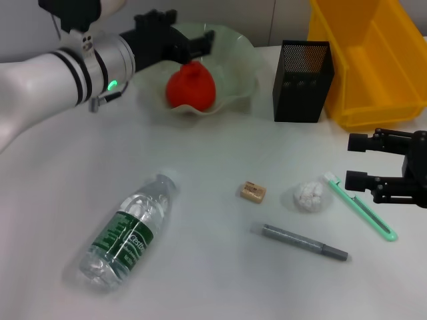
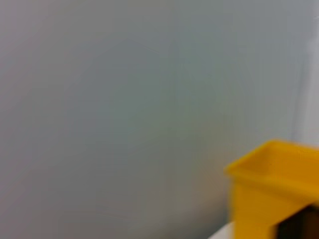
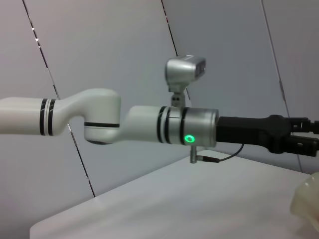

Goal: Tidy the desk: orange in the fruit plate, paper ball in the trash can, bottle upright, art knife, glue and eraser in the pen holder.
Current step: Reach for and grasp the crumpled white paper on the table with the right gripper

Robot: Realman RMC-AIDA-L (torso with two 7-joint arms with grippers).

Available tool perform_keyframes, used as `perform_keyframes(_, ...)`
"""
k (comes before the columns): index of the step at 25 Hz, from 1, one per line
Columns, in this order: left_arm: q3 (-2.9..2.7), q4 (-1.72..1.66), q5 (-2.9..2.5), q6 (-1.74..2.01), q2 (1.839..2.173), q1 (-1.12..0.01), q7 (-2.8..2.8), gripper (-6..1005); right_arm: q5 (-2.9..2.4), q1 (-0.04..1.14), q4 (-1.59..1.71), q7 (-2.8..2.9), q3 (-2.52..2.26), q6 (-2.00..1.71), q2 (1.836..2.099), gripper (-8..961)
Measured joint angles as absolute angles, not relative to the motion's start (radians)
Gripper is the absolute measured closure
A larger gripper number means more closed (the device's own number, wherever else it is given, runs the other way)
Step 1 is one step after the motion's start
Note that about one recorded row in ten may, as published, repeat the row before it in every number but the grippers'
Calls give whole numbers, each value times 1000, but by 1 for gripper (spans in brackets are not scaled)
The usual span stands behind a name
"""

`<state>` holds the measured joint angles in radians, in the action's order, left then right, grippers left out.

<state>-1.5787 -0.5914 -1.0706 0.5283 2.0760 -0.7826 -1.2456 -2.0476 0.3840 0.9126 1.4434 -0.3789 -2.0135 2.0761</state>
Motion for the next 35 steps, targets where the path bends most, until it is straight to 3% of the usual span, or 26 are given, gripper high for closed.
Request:
perform_keyframes(4,-1572,-665,-1104,711,2058,-704,-1258,153,-2048,385,937,1479,-379,-2022,2072,174)
perform_keyframes(9,-1515,-822,-1265,1008,2024,-567,-1346,153,-2048,386,993,1532,-382,-2024,2073,176)
perform_keyframes(19,-1222,-887,-1531,1559,2013,-446,-1412,154,-2069,412,1298,1848,-527,-2010,2067,175)
perform_keyframes(30,-1095,-894,-1658,1764,2009,-338,-1344,154,-2407,643,1478,2319,-754,-2025,1999,175)
perform_keyframes(35,-1093,-896,-1664,1786,1997,-317,-1337,154,-2638,754,1438,2463,-900,-2025,1992,174)
